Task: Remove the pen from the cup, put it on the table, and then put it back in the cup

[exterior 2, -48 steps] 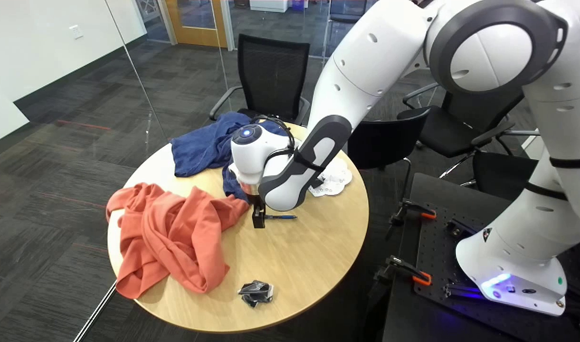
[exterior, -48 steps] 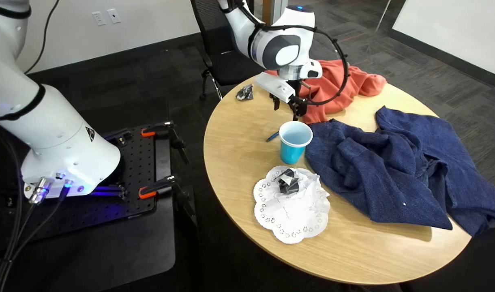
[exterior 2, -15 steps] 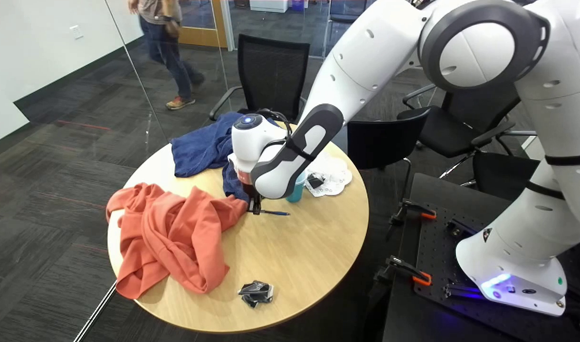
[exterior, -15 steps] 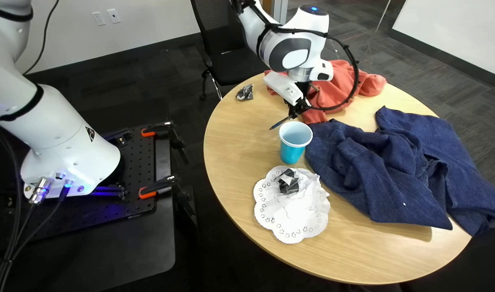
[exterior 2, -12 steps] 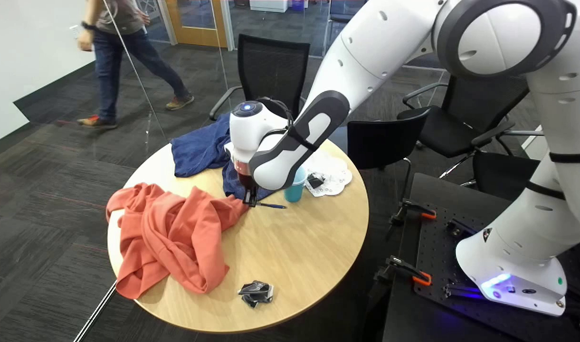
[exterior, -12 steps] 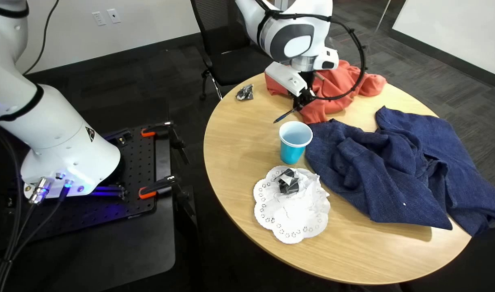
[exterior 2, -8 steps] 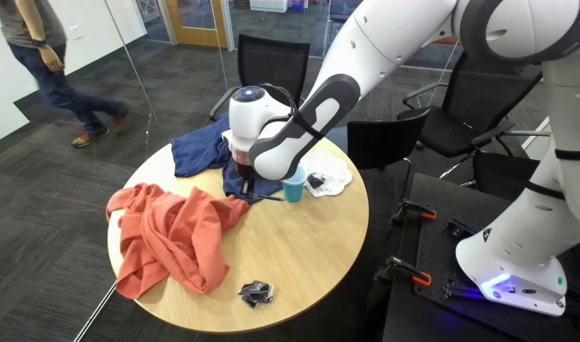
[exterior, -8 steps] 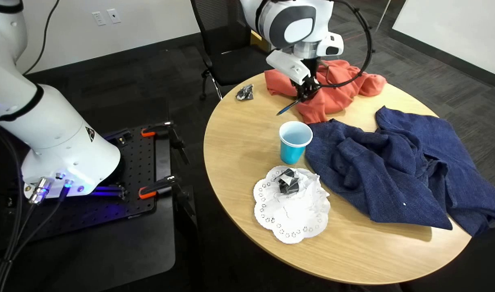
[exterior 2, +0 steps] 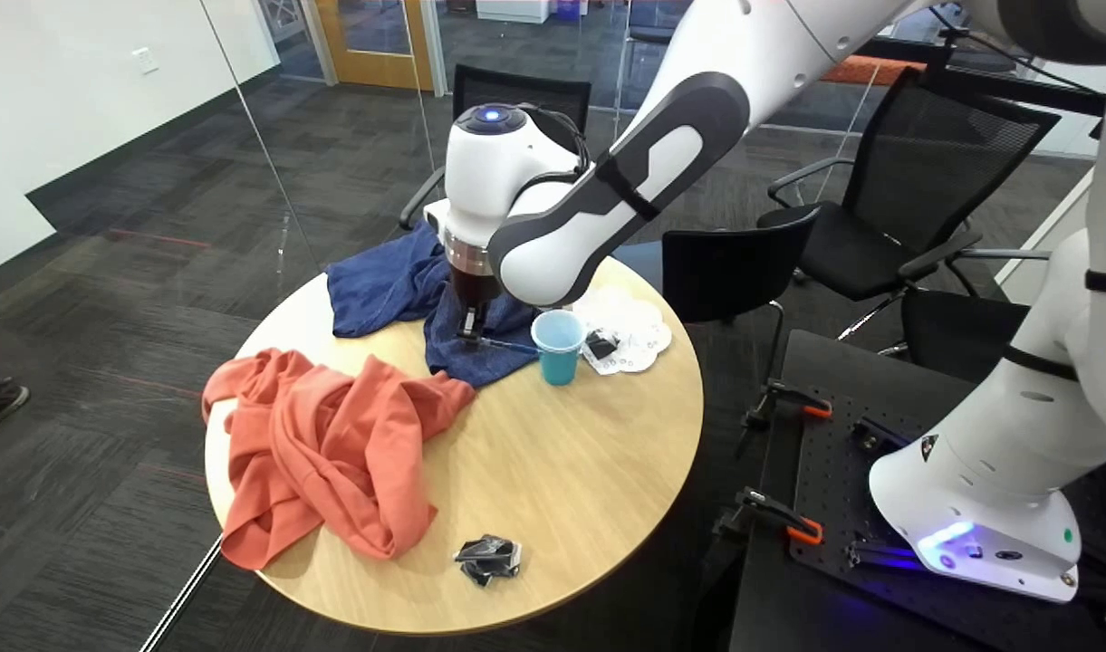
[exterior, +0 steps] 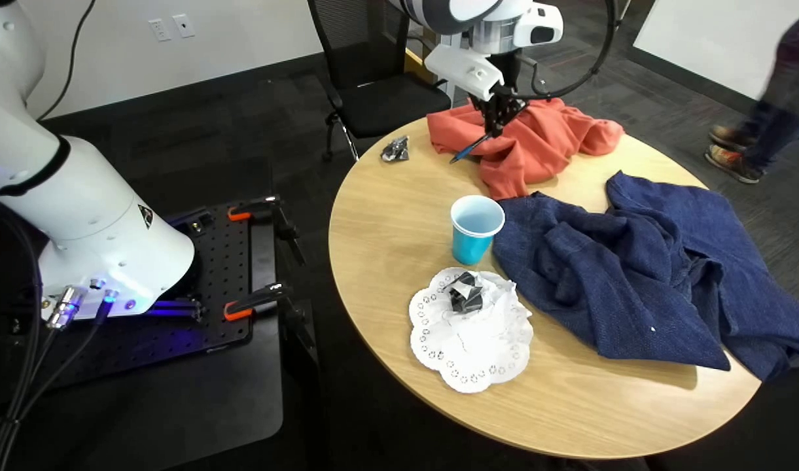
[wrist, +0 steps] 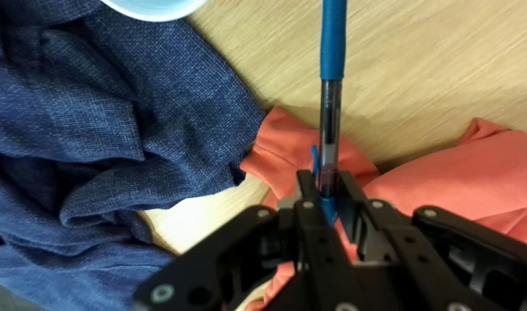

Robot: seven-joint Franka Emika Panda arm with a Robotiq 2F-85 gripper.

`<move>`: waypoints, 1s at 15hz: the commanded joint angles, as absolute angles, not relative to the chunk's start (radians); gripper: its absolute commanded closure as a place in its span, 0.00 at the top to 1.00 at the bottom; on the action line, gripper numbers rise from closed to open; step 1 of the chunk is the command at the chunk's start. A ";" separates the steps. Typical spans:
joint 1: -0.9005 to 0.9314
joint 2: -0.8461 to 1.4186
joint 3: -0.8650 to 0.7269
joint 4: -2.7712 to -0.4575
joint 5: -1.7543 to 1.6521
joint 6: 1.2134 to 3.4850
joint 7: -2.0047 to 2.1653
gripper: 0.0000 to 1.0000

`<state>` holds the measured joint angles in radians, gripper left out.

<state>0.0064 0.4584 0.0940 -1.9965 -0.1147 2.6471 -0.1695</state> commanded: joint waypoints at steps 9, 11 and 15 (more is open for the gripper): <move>-0.036 0.240 0.031 -2.204 -0.066 2.654 -0.152 0.04; -0.032 0.197 0.006 -2.243 -0.078 2.646 -0.122 0.04; -0.039 0.130 -0.039 -2.307 -0.085 2.648 -0.070 0.04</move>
